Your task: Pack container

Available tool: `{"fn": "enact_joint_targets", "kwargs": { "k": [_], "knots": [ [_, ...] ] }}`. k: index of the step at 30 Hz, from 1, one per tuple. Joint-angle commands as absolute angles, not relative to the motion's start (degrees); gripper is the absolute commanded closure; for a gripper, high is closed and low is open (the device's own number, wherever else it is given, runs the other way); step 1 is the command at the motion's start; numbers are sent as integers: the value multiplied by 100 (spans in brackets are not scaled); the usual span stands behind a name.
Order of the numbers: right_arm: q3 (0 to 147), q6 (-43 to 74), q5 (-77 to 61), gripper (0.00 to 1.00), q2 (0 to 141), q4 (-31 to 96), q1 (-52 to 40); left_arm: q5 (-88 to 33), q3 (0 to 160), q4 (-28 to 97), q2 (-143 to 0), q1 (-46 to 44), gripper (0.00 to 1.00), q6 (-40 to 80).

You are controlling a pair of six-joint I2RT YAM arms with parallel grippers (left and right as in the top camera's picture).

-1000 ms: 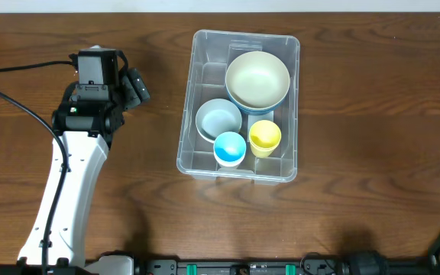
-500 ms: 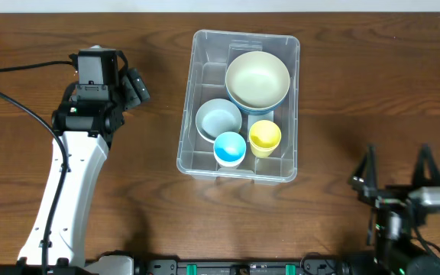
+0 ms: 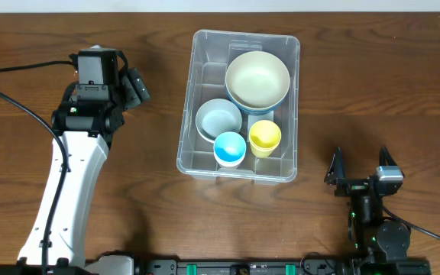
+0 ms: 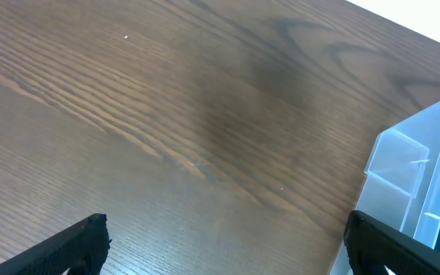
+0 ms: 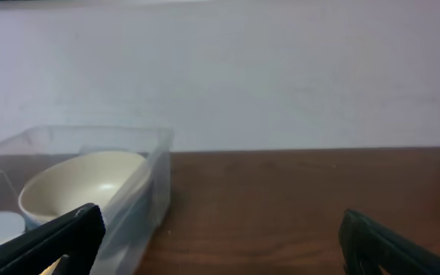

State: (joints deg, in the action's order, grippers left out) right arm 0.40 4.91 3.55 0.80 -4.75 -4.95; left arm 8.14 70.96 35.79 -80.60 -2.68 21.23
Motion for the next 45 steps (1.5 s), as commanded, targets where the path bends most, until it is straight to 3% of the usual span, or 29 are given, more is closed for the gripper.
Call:
{"fn": "enact_joint_targets", "kwargs": {
  "k": [1, 8, 45],
  "knots": [
    [30, 370, 290, 1, 30, -180, -429, 908, 7137, 3592, -8060, -244, 2, 2167],
    [30, 244, 272, 1, 30, 410, -429, 908, 7137, 3592, -8060, -244, 2, 2167],
    [32, 250, 231, 1, 32, 408, -429, 908, 7137, 3592, -8060, -244, 2, 2167]
  ]
}}
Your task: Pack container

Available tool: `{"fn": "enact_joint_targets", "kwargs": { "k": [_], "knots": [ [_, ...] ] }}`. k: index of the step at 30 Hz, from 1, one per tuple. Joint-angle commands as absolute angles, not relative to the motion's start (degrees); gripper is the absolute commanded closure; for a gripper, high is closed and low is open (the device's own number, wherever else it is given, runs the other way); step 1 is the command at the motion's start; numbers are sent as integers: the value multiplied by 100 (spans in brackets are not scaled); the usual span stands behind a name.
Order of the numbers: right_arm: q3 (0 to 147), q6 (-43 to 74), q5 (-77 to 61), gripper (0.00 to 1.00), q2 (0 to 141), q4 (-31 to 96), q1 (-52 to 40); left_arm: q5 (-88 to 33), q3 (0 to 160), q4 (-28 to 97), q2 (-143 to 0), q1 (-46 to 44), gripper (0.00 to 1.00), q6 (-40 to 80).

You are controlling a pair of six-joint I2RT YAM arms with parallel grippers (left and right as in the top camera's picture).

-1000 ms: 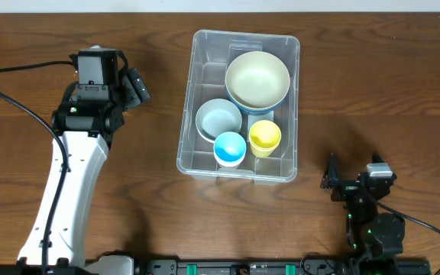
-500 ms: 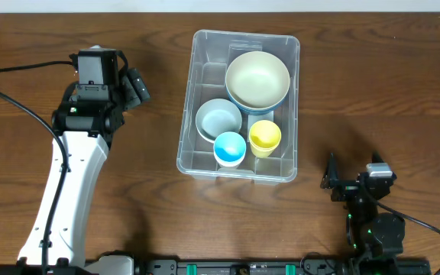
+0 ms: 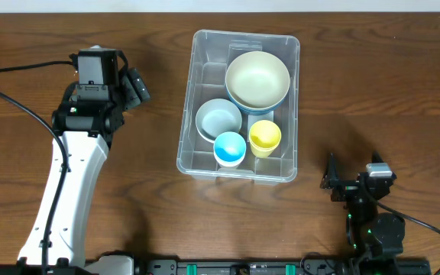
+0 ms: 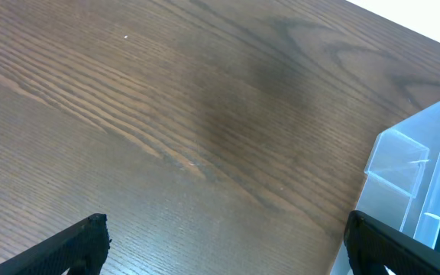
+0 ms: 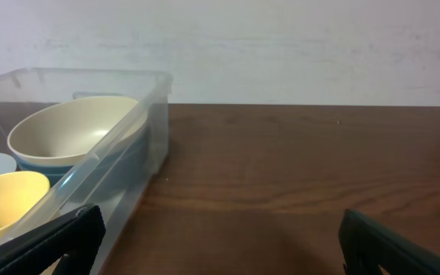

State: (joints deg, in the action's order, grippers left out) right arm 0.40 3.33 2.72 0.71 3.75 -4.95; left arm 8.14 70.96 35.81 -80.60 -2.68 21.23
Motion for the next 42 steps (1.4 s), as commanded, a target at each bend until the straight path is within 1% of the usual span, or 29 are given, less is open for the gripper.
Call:
{"fn": "enact_joint_targets", "kwargs": {
  "k": [1, 7, 9, 12, 17, 23, 28, 31, 34, 39, 42],
  "knots": [
    [32, 250, 231, 1, 32, 408, -429, 908, 7137, 3592, -8060, -244, 2, 2167],
    [32, 250, 231, 1, 32, 408, -429, 906, 7135, 3658, -8093, -244, 2, 2171],
    [32, 250, 231, 1, 32, 408, -429, 888, 7135, 3918, -7894, -246, 2, 2174],
    [32, 250, 231, 1, 32, 408, -429, 554, 7135, 4421, -7378, -266, 2, 2174],
    [32, 250, 231, 1, 32, 408, -429, 54, 7135, 5096, -5977, -263, 2, 2174],
    [32, 250, 231, 1, 32, 408, -429, 91, 7135, 5345, -3645, -204, 2, 2106],
    [32, 250, 231, 1, 32, 408, -429, 113, 7135, 6029, -1907, -204, 2, 2016],
    [32, 250, 231, 1, 32, 408, -429, 108, 7135, 6359, -1153, -204, 2, 2023],
    [32, 250, 231, 1, 32, 408, -429, 102, 7131, 6615, -709, -204, 2, 2025],
    [32, 250, 231, 1, 32, 408, -429, 104, 6919, 7074, -355, -204, 2, 2025],
    [32, 250, 231, 1, 32, 408, -429, 75, 6624, 7124, -117, -204, 2, 2093]
  ]
}}
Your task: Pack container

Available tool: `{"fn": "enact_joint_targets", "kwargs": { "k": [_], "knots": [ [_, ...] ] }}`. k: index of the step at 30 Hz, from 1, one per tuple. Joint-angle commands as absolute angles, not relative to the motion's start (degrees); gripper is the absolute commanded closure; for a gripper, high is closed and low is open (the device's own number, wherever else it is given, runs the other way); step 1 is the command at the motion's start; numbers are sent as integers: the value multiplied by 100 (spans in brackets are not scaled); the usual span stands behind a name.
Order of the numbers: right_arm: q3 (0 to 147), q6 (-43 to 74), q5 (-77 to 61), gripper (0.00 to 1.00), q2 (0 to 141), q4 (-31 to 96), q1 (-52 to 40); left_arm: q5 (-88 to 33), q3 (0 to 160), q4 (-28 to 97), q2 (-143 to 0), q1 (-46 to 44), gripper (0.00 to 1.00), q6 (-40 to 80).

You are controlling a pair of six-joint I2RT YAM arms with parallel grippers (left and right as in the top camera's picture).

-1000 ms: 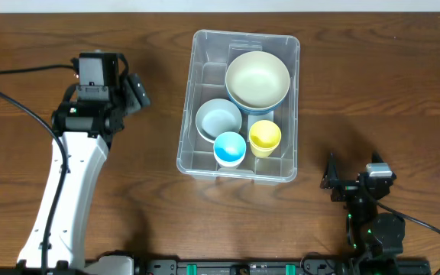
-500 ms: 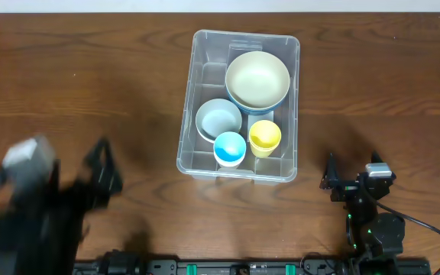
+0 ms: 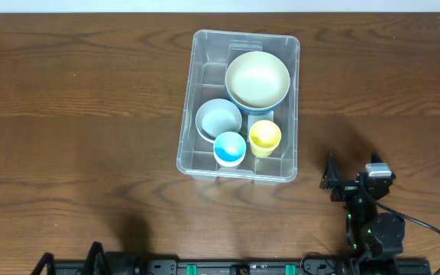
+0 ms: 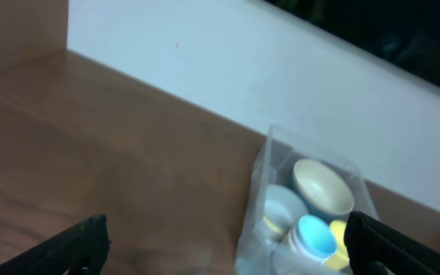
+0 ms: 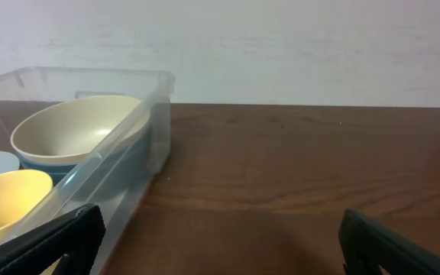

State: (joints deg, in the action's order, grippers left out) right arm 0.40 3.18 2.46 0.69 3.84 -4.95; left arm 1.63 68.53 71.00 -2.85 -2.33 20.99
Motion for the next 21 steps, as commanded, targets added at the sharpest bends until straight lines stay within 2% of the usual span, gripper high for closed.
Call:
{"fn": "enact_joint_targets", "kwargs": {
  "k": [1, 6, 10, 13, 21],
  "knots": [
    [32, 250, 231, 1, 32, 408, -429, 73, 6499, 7116, -21, -204, 2, 2182],
    [32, 248, 231, 1, 32, 408, -429, 60, 6062, 7083, -14, -183, 2, 2589],
    [32, 250, 231, 1, 32, 408, -429, 64, 5452, 6587, -16, -183, 2, 2620],
    [32, 250, 231, 1, 32, 408, -429, 62, 4681, 5728, -16, -183, 2, 2510],
    [32, 250, 231, 1, 32, 408, -429, 36, 2078, 2174, -14, -185, 2, 1942]
  ]
}}
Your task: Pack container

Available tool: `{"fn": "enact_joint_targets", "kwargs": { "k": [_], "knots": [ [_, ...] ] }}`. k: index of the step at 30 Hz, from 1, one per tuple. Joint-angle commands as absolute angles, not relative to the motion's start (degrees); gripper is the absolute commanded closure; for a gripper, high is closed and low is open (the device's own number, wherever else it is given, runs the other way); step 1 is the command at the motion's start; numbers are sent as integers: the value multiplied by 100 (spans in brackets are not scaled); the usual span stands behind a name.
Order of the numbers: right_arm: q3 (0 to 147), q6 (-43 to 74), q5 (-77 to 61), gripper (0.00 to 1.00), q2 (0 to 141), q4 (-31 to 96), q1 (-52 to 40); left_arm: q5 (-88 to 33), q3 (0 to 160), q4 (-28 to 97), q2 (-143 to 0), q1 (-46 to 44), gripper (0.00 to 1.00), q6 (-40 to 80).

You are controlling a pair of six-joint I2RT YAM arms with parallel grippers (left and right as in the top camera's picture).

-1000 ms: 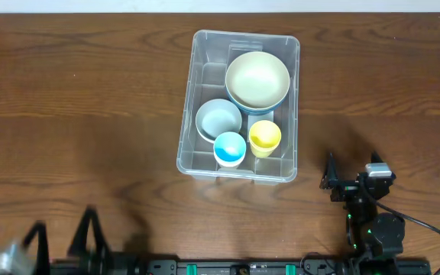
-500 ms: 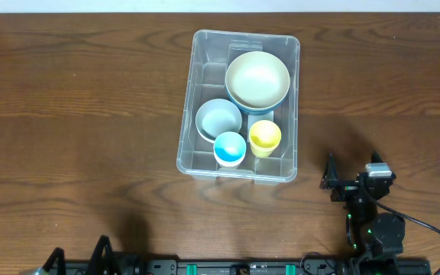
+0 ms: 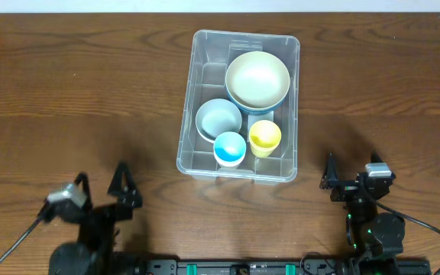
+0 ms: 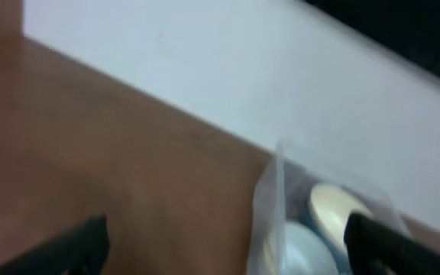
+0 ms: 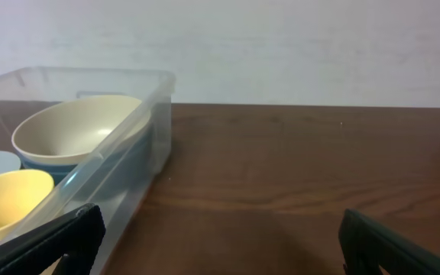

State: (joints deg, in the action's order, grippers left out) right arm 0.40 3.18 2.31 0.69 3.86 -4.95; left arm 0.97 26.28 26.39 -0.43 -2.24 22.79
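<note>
A clear plastic container (image 3: 198, 69) stands in the middle of the wooden table. Inside it are a large cream bowl (image 3: 257, 77) nested in a blue one, a pale blue bowl (image 3: 218, 120), a blue cup (image 3: 230, 147) and a yellow cup (image 3: 265, 137). My left gripper (image 3: 98, 192) sits low at the front left, open and holding nothing. At the front right, my right gripper (image 3: 354, 169) is open and holds nothing too. The right wrist view shows the container (image 5: 140, 153) to its left, with the cream bowl (image 5: 75, 131) and yellow cup (image 5: 6, 198). The left wrist view is blurred and shows the container (image 4: 277, 198).
Bare wooden table (image 3: 75, 92) surrounds the container on all sides. A white wall (image 5: 281, 46) rises behind the table's far edge. Black cables trail from both arm bases at the front edge.
My left arm, out of the overhead view a moment ago, now shows folded low at the front left. Its camera looks toward the container from closer. The right arm has not moved.
At first my left arm was stretched out beside the container's left, gripper open, and the right arm was low at the front right. The right arm then drew back slightly. Later the left arm had left the overhead view, and now it rests at the front left.
</note>
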Motion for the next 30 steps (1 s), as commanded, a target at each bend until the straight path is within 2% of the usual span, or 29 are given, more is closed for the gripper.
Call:
{"fn": "enact_joint_targets", "kwargs": {
  "k": [1, 5, 9, 30],
  "knots": [
    [32, 250, 231, 1, 32, 408, -429, 32, 1782, 1739, -14, -185, 2, 1857],
    [32, 250, 231, 1, 32, 408, -429, -224, 998, 480, -12, -183, 2, 1352],
    [32, 250, 231, 1, 32, 408, -429, -475, 572, -121, -12, -185, 2, 996],
    [32, 250, 231, 1, 32, 408, -429, -497, 23, 106, -12, -185, 2, -749]
  ]
}}
